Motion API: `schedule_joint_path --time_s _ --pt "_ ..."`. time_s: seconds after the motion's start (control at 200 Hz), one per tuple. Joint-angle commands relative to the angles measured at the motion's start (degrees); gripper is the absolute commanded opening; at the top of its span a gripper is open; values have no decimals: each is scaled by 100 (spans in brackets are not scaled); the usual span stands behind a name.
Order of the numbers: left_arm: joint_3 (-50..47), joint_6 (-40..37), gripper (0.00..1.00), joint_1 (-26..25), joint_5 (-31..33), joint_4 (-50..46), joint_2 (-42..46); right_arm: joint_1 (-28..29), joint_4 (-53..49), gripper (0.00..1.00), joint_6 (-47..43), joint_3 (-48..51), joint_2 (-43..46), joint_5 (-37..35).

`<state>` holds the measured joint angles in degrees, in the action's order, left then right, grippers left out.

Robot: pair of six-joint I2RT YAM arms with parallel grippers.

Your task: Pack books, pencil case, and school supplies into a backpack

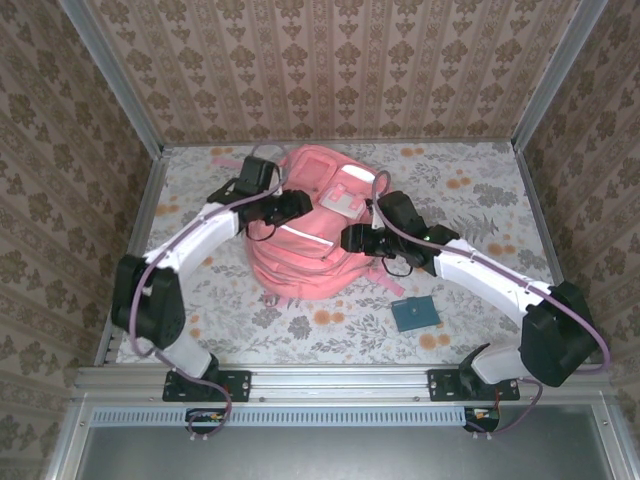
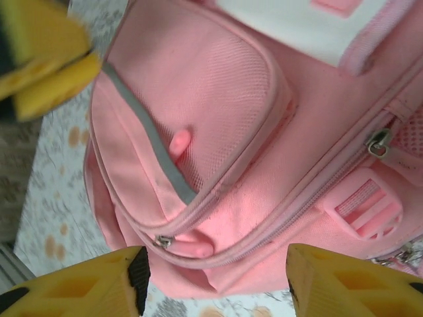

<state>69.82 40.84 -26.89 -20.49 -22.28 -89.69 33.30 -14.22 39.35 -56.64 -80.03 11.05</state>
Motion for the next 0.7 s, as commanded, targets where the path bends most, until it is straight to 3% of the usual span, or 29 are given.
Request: schedule_joint_path --time_s 0.0,0.19,0.31,0.575,0.695 --pt "-615 154 50 -188 515 -87 706 19 -14 59 1354 -243 -361 -93" --pt "-1805 681 52 -861 1283 228 1924 1 -174 54 1704 -790 -1141 60" --pt "-2281 1005 53 -1260 1378 602 2261 1 95 43 1730 -972 -1503 414" --pt "-2483 1151 49 -1853 1420 1396 1741 9 845 19 1907 -887 -1635 987" --pt "-2479 1024 43 -1963 1687 1587 1541 10 1075 14 1987 -885 -1606 1180"
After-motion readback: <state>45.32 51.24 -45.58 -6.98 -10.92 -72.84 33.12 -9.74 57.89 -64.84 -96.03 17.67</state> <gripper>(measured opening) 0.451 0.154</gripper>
